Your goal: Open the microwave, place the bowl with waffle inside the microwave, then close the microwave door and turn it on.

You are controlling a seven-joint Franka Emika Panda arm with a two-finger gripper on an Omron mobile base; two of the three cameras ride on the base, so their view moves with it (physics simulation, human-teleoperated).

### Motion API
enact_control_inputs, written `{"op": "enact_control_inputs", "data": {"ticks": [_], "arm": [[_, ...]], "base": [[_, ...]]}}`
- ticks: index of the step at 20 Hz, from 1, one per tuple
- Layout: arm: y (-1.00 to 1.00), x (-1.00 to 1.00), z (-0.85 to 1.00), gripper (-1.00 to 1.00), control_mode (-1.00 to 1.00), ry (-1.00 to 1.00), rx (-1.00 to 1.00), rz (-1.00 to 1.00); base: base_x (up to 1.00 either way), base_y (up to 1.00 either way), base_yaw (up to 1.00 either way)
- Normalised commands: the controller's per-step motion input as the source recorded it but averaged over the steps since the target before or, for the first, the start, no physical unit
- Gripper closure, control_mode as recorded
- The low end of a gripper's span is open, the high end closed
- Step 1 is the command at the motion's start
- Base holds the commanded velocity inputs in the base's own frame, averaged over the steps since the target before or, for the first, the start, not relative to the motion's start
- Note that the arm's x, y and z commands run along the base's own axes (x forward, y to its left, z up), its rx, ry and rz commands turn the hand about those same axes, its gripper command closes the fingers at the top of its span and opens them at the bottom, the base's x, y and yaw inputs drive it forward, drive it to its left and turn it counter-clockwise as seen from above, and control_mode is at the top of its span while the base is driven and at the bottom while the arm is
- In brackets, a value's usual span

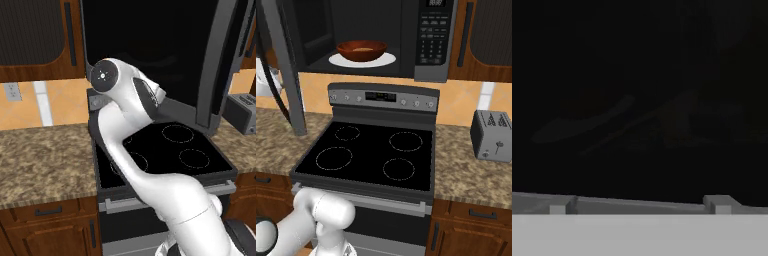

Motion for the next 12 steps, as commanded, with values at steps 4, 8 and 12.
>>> {"op": "enact_control_inputs", "data": {"ticks": [4,8,12], "arm": [[-0.86,0.69,0.04,-1.0,-1.0,-0.07,0.12,0.16],[-0.85,0.84,0.0,-1.0,-1.0,-0.07,0.12,0.17],[-0.79,0.91,0.03,-1.0,-1.0,-0.06,0.13,0.16]], "base": [[0.0,0.0,0.0],[0.0,0.0,0.0],[0.0,0.0,0.0]]}}
